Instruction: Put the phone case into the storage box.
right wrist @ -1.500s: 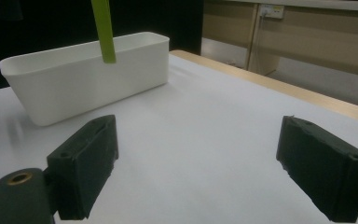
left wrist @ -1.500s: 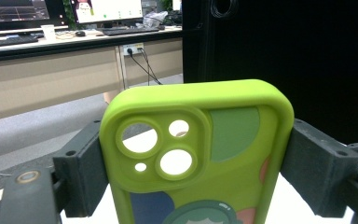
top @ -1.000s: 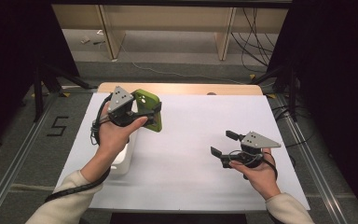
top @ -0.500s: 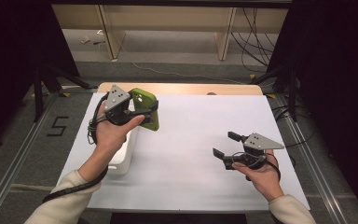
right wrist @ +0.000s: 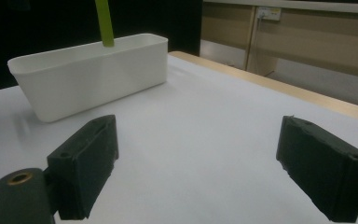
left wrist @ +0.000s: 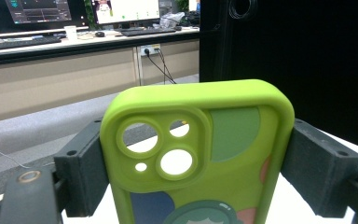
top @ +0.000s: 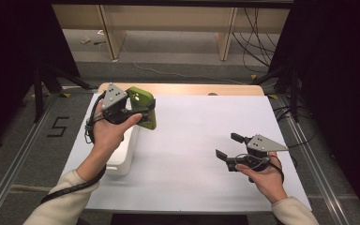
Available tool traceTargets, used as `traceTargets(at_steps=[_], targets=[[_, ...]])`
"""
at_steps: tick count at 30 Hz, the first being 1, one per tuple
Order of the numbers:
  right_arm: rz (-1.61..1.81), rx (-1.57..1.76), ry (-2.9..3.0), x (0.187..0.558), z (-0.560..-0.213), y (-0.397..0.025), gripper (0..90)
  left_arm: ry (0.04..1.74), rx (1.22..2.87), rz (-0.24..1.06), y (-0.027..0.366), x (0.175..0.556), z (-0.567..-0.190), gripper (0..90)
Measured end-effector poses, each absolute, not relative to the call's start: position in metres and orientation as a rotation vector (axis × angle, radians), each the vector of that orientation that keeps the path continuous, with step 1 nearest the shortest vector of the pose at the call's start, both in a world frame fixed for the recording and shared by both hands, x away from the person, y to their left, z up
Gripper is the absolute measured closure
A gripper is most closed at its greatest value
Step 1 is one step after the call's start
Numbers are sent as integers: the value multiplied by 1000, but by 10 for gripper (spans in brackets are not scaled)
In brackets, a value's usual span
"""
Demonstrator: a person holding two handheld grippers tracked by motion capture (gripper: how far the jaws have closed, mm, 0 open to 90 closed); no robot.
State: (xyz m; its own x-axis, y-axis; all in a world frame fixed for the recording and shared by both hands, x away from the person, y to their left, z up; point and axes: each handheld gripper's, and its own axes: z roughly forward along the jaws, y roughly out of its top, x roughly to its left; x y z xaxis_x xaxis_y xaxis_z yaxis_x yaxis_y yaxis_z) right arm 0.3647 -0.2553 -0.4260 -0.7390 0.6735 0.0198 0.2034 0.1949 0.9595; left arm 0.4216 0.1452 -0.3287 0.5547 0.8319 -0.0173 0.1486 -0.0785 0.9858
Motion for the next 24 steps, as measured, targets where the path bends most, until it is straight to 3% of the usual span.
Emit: traceTargets(at_steps=[24], targets=[[1559,834,2068,365,-427,-258,138,893,1559,736,159,427,-325,163]])
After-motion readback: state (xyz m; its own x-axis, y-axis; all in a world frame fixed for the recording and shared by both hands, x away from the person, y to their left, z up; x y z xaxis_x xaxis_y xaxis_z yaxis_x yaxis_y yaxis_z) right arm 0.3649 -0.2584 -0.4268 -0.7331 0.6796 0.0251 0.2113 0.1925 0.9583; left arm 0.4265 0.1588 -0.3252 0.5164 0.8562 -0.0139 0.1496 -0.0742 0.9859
